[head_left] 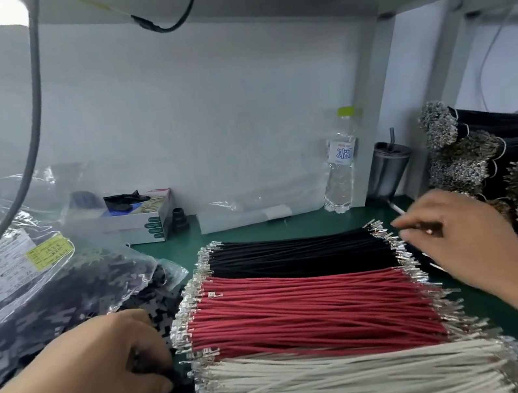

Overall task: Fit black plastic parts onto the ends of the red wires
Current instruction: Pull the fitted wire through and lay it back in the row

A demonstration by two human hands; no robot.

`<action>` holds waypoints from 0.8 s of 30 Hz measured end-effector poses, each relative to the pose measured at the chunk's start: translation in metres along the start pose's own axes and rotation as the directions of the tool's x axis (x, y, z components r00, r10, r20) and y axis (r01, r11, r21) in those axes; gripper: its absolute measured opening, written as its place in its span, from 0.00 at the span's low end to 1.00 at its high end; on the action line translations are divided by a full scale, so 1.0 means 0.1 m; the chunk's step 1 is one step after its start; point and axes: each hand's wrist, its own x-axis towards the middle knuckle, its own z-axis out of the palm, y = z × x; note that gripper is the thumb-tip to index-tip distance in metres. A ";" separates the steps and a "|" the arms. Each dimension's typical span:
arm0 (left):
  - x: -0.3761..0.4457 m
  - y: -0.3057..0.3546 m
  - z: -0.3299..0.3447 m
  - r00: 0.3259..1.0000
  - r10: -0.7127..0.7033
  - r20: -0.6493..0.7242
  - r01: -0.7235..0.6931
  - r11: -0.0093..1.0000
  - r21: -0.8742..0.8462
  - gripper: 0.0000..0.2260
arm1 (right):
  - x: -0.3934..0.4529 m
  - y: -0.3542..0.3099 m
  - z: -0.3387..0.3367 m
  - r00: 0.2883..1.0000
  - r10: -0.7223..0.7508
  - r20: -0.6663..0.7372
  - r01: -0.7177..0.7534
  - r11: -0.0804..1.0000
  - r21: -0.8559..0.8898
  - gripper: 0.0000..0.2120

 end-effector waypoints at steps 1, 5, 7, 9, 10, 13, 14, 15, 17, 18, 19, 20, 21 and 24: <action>0.01 -0.01 0.01 1.000 -0.001 -0.006 0.001 1.000 0.003 0.17 | 0.13 -0.27 0.05 0.997 -0.060 0.056 0.055 0.994 0.092 0.05; 0.05 0.05 0.02 1.000 -0.029 -0.012 0.030 0.996 0.085 0.17 | 0.53 -1.19 0.46 0.936 -0.217 0.277 0.135 0.948 0.288 0.08; 0.04 0.12 -0.03 0.999 -0.049 0.018 0.047 0.997 0.063 0.16 | 0.61 -1.43 0.69 0.895 -0.252 0.368 0.152 0.948 0.278 0.12; 0.03 0.14 -0.06 0.997 -0.045 0.059 0.045 0.999 -0.002 0.15 | 0.62 -1.52 0.86 0.880 -0.257 0.399 0.172 0.957 0.235 0.10; 0.03 0.15 -0.06 0.999 -0.030 0.033 0.030 1.000 0.004 0.17 | 0.62 -1.53 0.90 0.889 -0.248 0.386 0.172 0.960 0.221 0.07; 0.03 0.18 -0.06 1.000 -0.013 -0.024 0.014 0.999 0.032 0.22 | 0.61 -1.51 0.91 0.915 -0.248 0.318 0.187 0.959 0.211 0.02; 0.03 0.19 -0.07 0.999 -0.020 -0.029 0.021 0.999 0.043 0.22 | 0.60 -1.50 0.88 0.921 -0.252 0.298 0.191 0.956 0.221 0.02; 0.02 0.20 -0.09 0.999 -0.033 -0.031 0.034 0.998 0.050 0.23 | 0.60 -1.49 0.84 0.924 -0.249 0.289 0.181 0.953 0.244 0.03; 0.00 0.24 -0.14 0.997 -0.054 -0.050 0.057 0.996 0.062 0.21 | 0.62 -1.47 0.74 0.922 -0.240 0.303 0.154 0.947 0.280 0.03; -0.01 0.25 -0.16 0.996 -0.064 -0.061 0.068 0.995 0.066 0.20 | 0.64 -1.47 0.68 0.923 -0.240 0.301 0.156 0.947 0.279 0.04; -0.01 0.27 -0.19 0.993 -0.081 -0.081 0.085 0.995 0.055 0.19 | 0.67 -1.47 0.61 0.930 -0.245 0.276 0.170 0.948 0.271 0.05; -0.01 0.27 -0.22 0.988 -0.105 -0.111 0.110 0.993 0.042 0.18 | 0.70 -1.48 0.53 0.939 -0.258 0.229 0.198 0.947 0.254 0.05; 0.00 0.27 -0.24 0.981 -0.128 -0.148 0.132 0.991 0.022 0.16 | 0.73 -1.48 0.44 0.945 -0.280 0.170 0.239 0.944 0.227 0.05; -0.01 0.27 -0.32 0.960 -0.111 -0.257 0.092 0.992 -0.087 0.20 | 0.70 -1.50 0.19 0.931 -0.361 -0.048 0.365 0.920 0.142 0.08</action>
